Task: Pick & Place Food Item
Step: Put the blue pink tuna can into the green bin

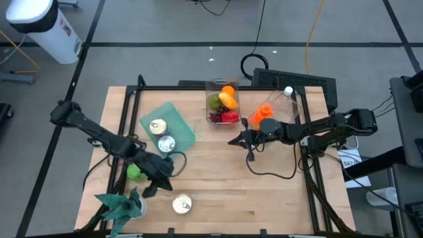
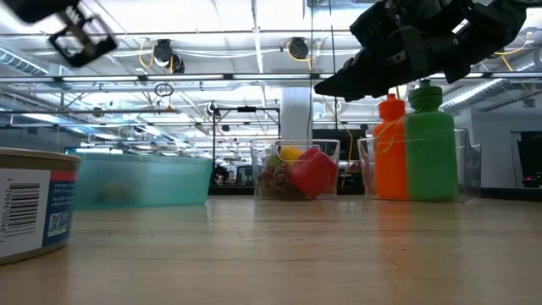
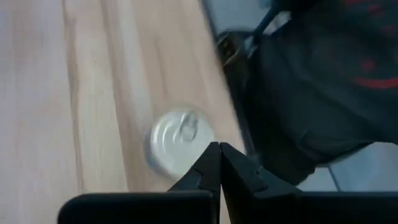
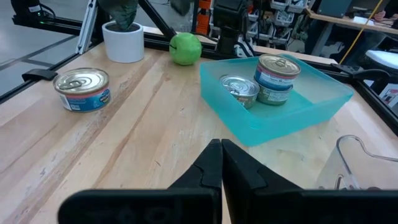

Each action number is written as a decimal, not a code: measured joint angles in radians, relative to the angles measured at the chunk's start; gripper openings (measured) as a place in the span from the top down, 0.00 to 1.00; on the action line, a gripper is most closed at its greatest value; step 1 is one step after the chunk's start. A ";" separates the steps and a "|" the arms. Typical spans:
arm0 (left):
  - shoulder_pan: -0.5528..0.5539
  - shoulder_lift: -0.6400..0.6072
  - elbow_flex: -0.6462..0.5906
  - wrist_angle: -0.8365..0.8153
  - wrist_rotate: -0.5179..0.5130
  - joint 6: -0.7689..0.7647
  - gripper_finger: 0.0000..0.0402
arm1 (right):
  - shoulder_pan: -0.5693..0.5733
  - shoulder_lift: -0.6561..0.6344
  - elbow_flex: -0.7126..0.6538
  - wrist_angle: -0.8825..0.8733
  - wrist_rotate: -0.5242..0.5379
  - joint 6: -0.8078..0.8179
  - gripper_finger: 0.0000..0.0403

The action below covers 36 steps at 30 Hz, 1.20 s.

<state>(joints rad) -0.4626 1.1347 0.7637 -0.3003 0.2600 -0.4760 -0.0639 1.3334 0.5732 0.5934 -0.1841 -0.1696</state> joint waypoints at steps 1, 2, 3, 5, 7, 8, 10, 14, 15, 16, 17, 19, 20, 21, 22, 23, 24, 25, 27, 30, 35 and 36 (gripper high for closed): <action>-0.005 0.023 -0.001 -0.015 0.001 -0.034 0.98 | 0.000 0.000 0.000 0.000 0.001 0.000 1.00; -0.008 0.047 -0.003 -0.026 0.001 -0.068 0.99 | 0.000 0.000 0.000 0.000 0.004 0.000 1.00; -0.012 0.071 -0.003 -0.029 -0.001 -0.095 0.99 | 0.000 0.000 0.000 0.001 0.006 0.003 1.00; -0.018 0.122 -0.003 -0.023 -0.005 -0.146 0.99 | 0.000 0.000 0.000 0.008 0.037 0.016 1.00; -0.019 0.175 -0.003 0.001 0.006 -0.177 0.99 | 0.000 0.000 0.000 0.014 0.083 0.036 1.00; -0.019 0.200 -0.003 0.014 0.009 -0.181 0.99 | 0.000 0.000 0.000 0.015 0.104 0.047 1.00; -0.018 0.241 -0.003 0.043 0.027 -0.182 0.99 | 0.000 0.000 0.000 0.016 0.131 0.059 1.00; 0.004 0.313 -0.002 0.192 0.087 -0.169 0.99 | 0.000 0.000 0.000 0.016 0.132 0.061 1.00; 0.012 0.330 -0.002 0.226 0.090 -0.176 0.99 | 0.000 0.000 0.000 0.016 0.132 0.063 1.00; 0.021 0.344 -0.001 0.240 0.095 -0.186 0.99 | 0.000 0.000 0.000 0.016 0.132 0.065 1.00; 0.030 0.358 -0.001 0.244 0.106 -0.195 0.99 | 0.000 0.000 0.000 0.016 0.132 0.070 1.00; 0.048 0.388 -0.001 0.234 0.118 -0.221 0.99 | 0.000 0.000 0.000 0.016 0.132 0.079 1.00; 0.054 0.402 -0.001 0.218 0.128 -0.236 0.99 | 0.000 0.000 0.000 0.016 0.132 0.079 1.00; 0.058 0.418 -0.001 0.209 0.150 -0.247 0.99 | 0.000 0.000 0.000 0.016 0.132 0.080 1.00; 0.059 0.436 -0.001 0.214 0.176 -0.254 0.99 | 0.000 0.000 0.000 0.015 0.131 0.082 1.00; 0.059 0.453 -0.001 0.220 0.202 -0.259 0.99 | 0.000 0.000 0.000 0.012 0.130 0.086 1.00; 0.057 0.469 -0.001 0.221 0.225 -0.259 0.99 | 0.000 0.000 0.000 0.008 0.130 0.092 1.00; 0.054 0.483 -0.001 0.227 0.241 -0.259 0.99 | 0.000 0.000 0.000 0.006 0.130 0.096 1.00; 0.054 0.506 0.002 0.250 0.245 -0.259 0.99 | 0.000 0.000 0.000 -0.002 0.130 0.098 1.00; 0.068 0.527 0.003 0.269 0.249 -0.249 0.99 | 0.000 0.000 0.000 -0.001 0.131 0.098 1.00; 0.135 0.525 0.004 0.269 0.184 -0.157 0.98 | 0.000 0.000 0.000 0.001 0.131 0.098 1.00; 0.158 0.521 0.004 0.265 0.175 -0.137 0.98 | 0.000 0.000 0.000 0.001 0.131 0.098 1.00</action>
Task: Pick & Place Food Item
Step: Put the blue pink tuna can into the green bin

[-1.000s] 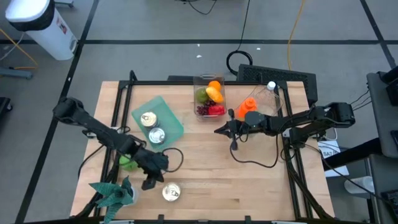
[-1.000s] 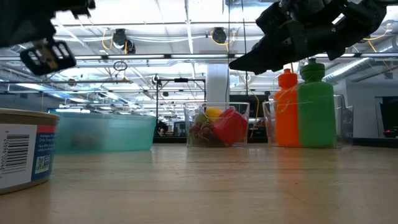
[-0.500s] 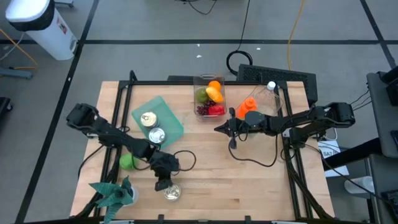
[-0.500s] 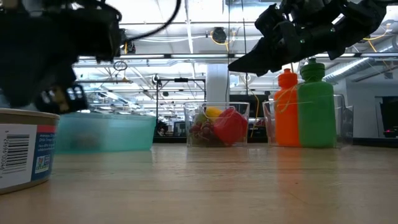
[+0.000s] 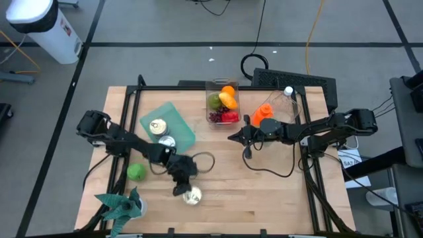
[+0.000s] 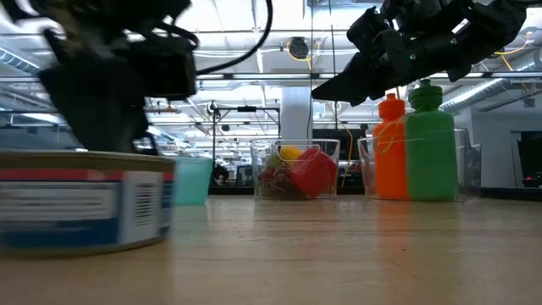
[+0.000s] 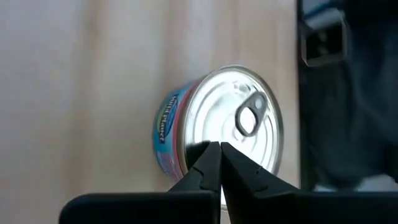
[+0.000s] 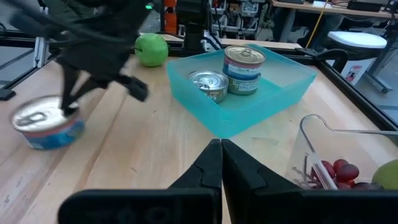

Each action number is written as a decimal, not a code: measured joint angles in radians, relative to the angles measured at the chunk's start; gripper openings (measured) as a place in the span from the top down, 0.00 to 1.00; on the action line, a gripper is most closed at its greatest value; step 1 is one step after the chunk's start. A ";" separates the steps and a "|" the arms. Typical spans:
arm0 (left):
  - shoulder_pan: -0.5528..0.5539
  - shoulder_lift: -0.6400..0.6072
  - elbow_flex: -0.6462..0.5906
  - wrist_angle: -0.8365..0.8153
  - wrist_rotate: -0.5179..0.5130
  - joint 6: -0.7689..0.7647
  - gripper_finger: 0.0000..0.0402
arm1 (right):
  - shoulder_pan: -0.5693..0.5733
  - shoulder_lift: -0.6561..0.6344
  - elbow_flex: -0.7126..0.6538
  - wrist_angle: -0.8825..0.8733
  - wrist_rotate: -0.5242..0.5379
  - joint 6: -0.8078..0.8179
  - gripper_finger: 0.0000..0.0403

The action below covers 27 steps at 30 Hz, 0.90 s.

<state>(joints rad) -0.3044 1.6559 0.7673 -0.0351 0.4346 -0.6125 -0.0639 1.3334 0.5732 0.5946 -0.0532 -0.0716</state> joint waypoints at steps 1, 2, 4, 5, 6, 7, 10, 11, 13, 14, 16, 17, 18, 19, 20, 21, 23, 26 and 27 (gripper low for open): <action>0.026 -0.001 0.000 -0.002 -0.005 0.019 0.99 | 0.000 0.000 0.000 0.000 0.000 0.000 1.00; 0.054 -0.001 0.000 -0.002 -0.008 0.034 0.99 | 0.000 0.000 0.000 0.002 0.000 0.000 1.00; 0.113 -0.001 0.000 0.001 -0.035 0.053 0.99 | 0.000 0.000 0.000 0.003 0.000 0.000 1.00; 0.142 -0.001 0.000 0.001 -0.049 0.055 0.98 | 0.000 0.000 0.000 0.003 0.000 0.000 1.00; 0.171 -0.001 -0.001 0.001 -0.056 0.056 0.98 | 0.000 0.000 0.000 0.003 0.000 0.000 1.00; 0.199 -0.001 -0.001 0.000 -0.066 0.060 0.98 | 0.000 0.000 0.000 0.003 0.000 0.000 1.00; 0.265 0.001 -0.002 0.016 -0.082 0.078 0.99 | 0.000 0.000 0.000 0.000 0.000 -0.001 1.00; 0.280 0.001 -0.002 0.024 -0.081 0.085 0.99 | 0.000 0.000 0.000 -0.002 0.000 -0.001 1.00; 0.302 0.002 -0.004 0.044 -0.077 0.112 0.99 | 0.000 0.000 0.000 -0.003 0.000 -0.003 1.00; 0.311 0.003 -0.004 0.053 -0.084 0.126 0.98 | 0.000 0.000 0.000 -0.003 0.000 -0.004 1.00; 0.326 0.003 -0.005 0.073 -0.101 0.148 0.98 | 0.000 0.000 0.000 -0.005 0.000 -0.017 1.00; 0.335 0.003 -0.005 0.085 -0.109 0.159 0.98 | 0.000 0.000 0.000 -0.008 0.000 -0.020 1.00; 0.341 0.004 -0.005 0.097 -0.116 0.176 0.98 | 0.000 0.000 0.000 -0.010 0.000 -0.020 1.00; 0.346 0.003 -0.005 0.117 -0.118 0.200 0.99 | 0.000 0.000 0.000 -0.012 0.000 -0.020 1.00; 0.348 0.001 -0.006 0.133 -0.112 0.229 0.99 | 0.000 0.000 0.000 -0.016 0.000 -0.020 1.00; 0.348 -0.003 -0.008 0.146 -0.100 0.262 0.99 | 0.000 0.000 0.000 -0.018 0.000 -0.020 1.00; 0.345 -0.026 -0.006 0.173 -0.074 0.323 0.98 | 0.000 0.000 0.000 -0.028 0.000 -0.020 1.00; 0.333 -0.092 0.008 0.194 -0.065 0.407 0.96 | 0.000 0.000 0.000 -0.034 0.000 -0.020 1.00; 0.329 -0.114 0.009 0.195 -0.065 0.441 0.95 | 0.000 0.000 0.000 -0.034 0.000 -0.020 1.00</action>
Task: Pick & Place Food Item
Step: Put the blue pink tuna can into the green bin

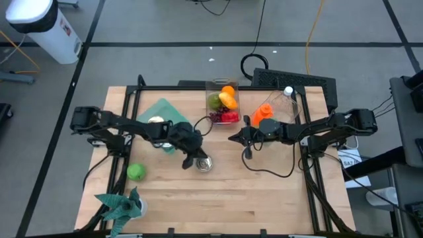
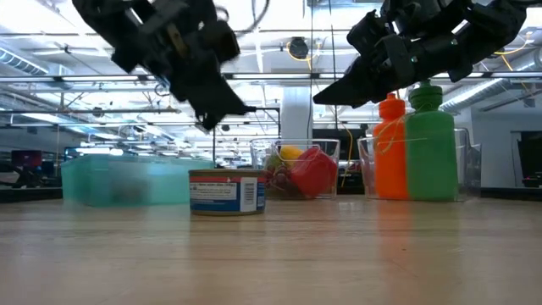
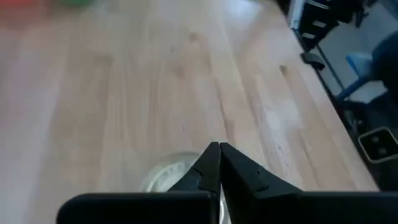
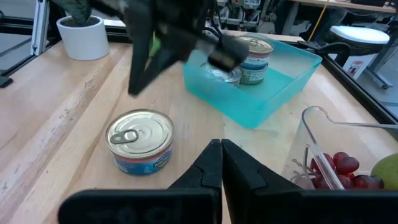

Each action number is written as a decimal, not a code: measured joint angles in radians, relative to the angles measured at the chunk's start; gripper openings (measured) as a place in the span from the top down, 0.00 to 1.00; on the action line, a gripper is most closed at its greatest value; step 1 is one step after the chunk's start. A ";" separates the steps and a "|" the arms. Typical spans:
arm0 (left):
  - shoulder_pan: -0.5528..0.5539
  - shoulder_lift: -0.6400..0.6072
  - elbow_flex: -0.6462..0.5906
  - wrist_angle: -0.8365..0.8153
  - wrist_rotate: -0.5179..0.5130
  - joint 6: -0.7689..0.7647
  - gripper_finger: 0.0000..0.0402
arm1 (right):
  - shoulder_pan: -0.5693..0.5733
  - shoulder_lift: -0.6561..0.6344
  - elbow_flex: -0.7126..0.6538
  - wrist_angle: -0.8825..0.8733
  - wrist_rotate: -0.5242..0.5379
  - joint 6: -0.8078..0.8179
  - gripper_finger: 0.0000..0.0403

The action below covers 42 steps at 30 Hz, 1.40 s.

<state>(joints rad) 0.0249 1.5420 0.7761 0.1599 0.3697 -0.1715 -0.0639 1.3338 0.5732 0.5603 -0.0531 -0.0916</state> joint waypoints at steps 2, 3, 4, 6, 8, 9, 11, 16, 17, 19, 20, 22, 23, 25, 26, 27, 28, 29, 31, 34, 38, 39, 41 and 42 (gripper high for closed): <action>-0.004 -0.052 0.000 -0.024 -0.032 0.067 0.96 | 0.000 0.000 0.000 -0.004 0.000 -0.002 1.00; -0.004 -0.076 0.000 -0.032 -0.060 0.098 0.97 | 0.000 0.000 0.000 -0.007 0.000 -0.002 1.00; -0.003 -0.102 0.000 -0.034 -0.097 0.128 0.98 | 0.000 0.000 0.000 -0.007 0.002 0.000 1.00; 0.009 -0.156 -0.002 -0.051 -0.177 0.161 0.99 | 0.000 0.000 0.000 -0.006 0.015 0.014 1.00; 0.035 -0.212 -0.003 -0.102 -0.239 0.163 0.98 | 0.000 0.000 0.000 -0.010 0.051 0.052 1.00; 0.052 -0.244 -0.004 -0.146 -0.265 0.160 0.98 | 0.000 0.000 0.000 -0.013 0.057 0.070 1.00; 0.086 -0.313 -0.008 -0.210 -0.307 0.150 0.98 | 0.000 0.000 0.000 -0.014 0.056 0.095 1.00; 0.118 -0.490 -0.145 -0.035 -0.295 0.137 0.99 | 0.001 0.000 0.000 -0.012 0.043 0.110 1.00; 0.122 -0.509 -0.177 -0.006 -0.295 0.136 0.99 | 0.002 0.000 0.000 -0.010 0.026 0.096 1.00; 0.137 -0.514 -0.226 0.010 -0.335 0.121 0.99 | 0.012 0.000 0.010 -0.010 0.021 0.077 1.00; 0.148 -0.510 -0.244 0.002 -0.357 0.101 0.99 | 0.018 0.002 0.023 -0.010 0.018 0.078 1.00; 0.168 -0.493 -0.264 -0.002 -0.363 0.072 0.99 | 0.034 0.021 0.050 -0.009 0.017 0.077 1.00; 0.175 -0.477 -0.265 0.025 -0.359 0.071 0.98 | 0.044 0.030 0.056 -0.010 0.021 0.068 1.00; 0.182 -0.449 -0.270 0.034 -0.353 0.081 0.98 | 0.065 0.052 0.054 -0.020 0.025 0.043 1.00; 0.183 -0.434 -0.269 0.034 -0.353 0.087 0.97 | 0.074 0.065 0.054 -0.021 0.025 0.035 1.00; 0.183 -0.421 -0.267 0.040 -0.349 0.092 0.98 | 0.083 0.077 0.055 -0.031 0.025 0.028 1.00; 0.181 -0.408 -0.267 0.051 -0.336 0.098 0.98 | 0.092 0.087 0.054 -0.043 0.025 0.026 1.00; 0.178 -0.398 -0.265 0.059 -0.316 0.103 0.99 | 0.098 0.100 0.054 -0.045 0.025 0.023 1.00; 0.172 -0.381 -0.264 0.052 -0.284 0.126 0.99 | 0.105 0.125 0.054 -0.043 0.024 0.006 1.00; 0.162 -0.355 -0.265 0.047 -0.265 0.159 0.98 | 0.096 0.159 0.056 -0.044 -0.039 -0.006 1.00; 0.152 -0.348 -0.265 0.055 -0.264 0.164 0.95 | 0.080 0.207 0.109 -0.056 -0.106 0.028 1.00; 0.150 -0.348 -0.265 0.057 -0.264 0.164 0.94 | 0.078 0.220 0.130 -0.055 -0.106 0.038 1.00; 0.143 -0.348 -0.265 0.055 -0.264 0.167 0.94 | 0.078 0.256 0.169 -0.051 -0.105 0.061 1.00; 0.141 -0.348 -0.265 0.055 -0.264 0.167 0.94 | 0.079 0.278 0.192 -0.053 -0.105 0.067 1.00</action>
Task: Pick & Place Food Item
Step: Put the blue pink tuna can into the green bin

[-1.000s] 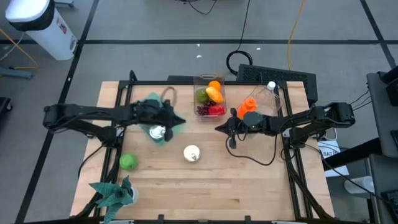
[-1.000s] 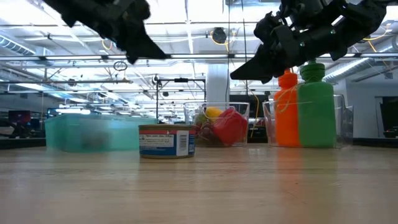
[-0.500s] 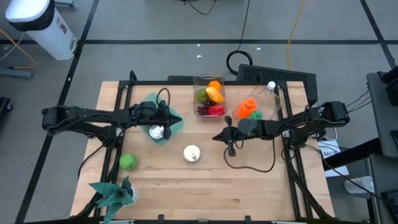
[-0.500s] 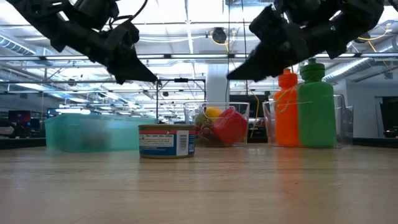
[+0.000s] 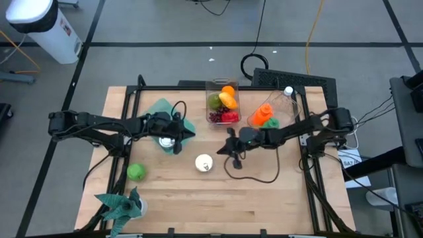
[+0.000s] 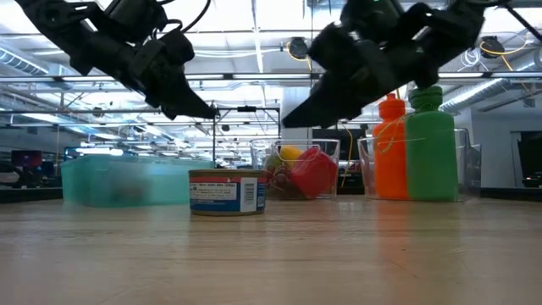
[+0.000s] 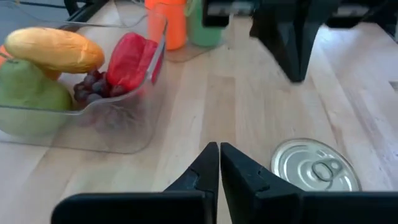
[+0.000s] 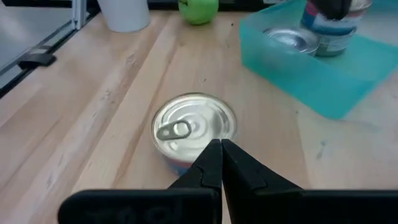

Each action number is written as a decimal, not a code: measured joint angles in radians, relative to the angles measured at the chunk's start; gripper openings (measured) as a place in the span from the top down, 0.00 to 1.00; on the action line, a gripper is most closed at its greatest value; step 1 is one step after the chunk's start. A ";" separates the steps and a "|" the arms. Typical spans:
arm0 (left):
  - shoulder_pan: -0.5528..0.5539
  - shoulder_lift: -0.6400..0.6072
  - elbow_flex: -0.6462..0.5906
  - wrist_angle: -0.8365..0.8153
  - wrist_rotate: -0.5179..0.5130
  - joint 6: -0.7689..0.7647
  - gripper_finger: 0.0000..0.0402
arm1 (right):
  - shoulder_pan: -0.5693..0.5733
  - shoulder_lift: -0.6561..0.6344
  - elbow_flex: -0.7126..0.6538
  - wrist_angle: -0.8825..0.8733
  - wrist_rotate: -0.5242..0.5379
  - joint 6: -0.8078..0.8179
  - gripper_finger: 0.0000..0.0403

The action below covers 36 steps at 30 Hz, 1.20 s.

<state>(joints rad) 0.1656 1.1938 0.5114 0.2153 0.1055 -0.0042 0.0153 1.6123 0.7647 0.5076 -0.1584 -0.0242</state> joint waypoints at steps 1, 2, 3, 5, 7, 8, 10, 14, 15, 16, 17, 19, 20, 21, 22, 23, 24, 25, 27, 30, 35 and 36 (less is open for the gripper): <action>-0.003 0.000 0.000 0.001 0.000 0.001 0.94 | 0.005 0.024 0.022 -0.004 0.001 0.007 1.00; -0.005 0.000 0.000 0.004 0.000 0.002 0.94 | 0.010 0.049 0.043 -0.007 0.001 0.015 1.00; -0.006 0.000 0.000 0.012 0.001 0.002 0.94 | 0.014 0.078 0.069 -0.005 0.001 0.029 1.00; -0.006 0.000 0.000 0.034 -0.001 0.001 0.94 | 0.021 0.134 0.118 -0.003 -0.001 0.061 1.00; -0.006 -0.001 0.000 0.052 -0.001 -0.011 0.94 | 0.027 0.183 0.165 -0.029 -0.003 0.087 1.00; -0.006 -0.001 0.000 0.053 -0.001 -0.022 0.94 | 0.029 0.204 0.187 -0.054 -0.003 0.091 1.00; -0.006 -0.001 0.000 0.052 -0.001 -0.032 0.94 | 0.034 0.231 0.225 -0.111 -0.003 0.091 1.00; -0.010 -0.001 0.000 0.041 -0.001 -0.046 0.94 | 0.036 0.274 0.256 -0.163 0.001 0.093 1.00; -0.013 -0.001 0.000 0.040 -0.001 -0.052 0.94 | 0.035 0.284 0.253 -0.165 0.001 0.100 1.00; -0.018 -0.001 0.000 0.038 -0.001 -0.055 0.94 | 0.031 0.290 0.257 -0.170 0.001 0.109 1.00; -0.024 -0.001 0.000 0.030 -0.001 -0.056 0.94 | 0.028 0.293 0.257 -0.180 0.009 0.120 1.00; -0.038 -0.001 0.000 0.008 0.000 -0.057 0.94 | 0.024 0.294 0.257 -0.221 0.047 0.136 1.00; -0.047 -0.001 0.000 -0.007 0.000 -0.057 0.94 | 0.024 0.293 0.257 -0.240 0.074 0.141 1.00; -0.056 -0.001 0.000 -0.022 0.000 -0.057 0.94 | 0.024 0.291 0.257 -0.260 0.100 0.143 1.00; -0.066 -0.001 0.000 -0.032 -0.001 -0.054 0.94 | 0.024 0.290 0.258 -0.275 0.118 0.143 1.00; -0.077 -0.001 0.000 -0.040 0.000 -0.047 0.94 | 0.024 0.290 0.258 -0.289 0.131 0.145 1.00; -0.088 -0.001 0.000 -0.047 0.000 -0.037 0.94 | 0.022 0.291 0.258 -0.300 0.133 0.153 1.00; -0.099 -0.001 0.000 -0.050 0.000 -0.026 0.94 | 0.019 0.291 0.258 -0.302 0.131 0.162 1.00; -0.127 -0.001 0.000 -0.048 -0.002 -0.004 0.94 | 0.017 0.292 0.257 -0.305 0.131 0.183 1.00; -0.189 -0.001 0.000 -0.038 -0.055 0.023 0.94 | 0.017 0.293 0.235 -0.302 0.132 0.190 1.00; -0.293 -0.001 0.000 -0.042 -0.224 0.059 0.94 | 0.000 0.293 0.172 -0.259 0.128 0.242 1.00; -0.312 -0.001 0.000 -0.042 -0.225 0.059 0.94 | -0.004 0.294 0.162 -0.254 0.126 0.253 1.00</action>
<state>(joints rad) -0.1461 1.1931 0.5117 0.1735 -0.1197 0.0545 0.0109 1.9060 0.9269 0.2535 -0.0320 0.2290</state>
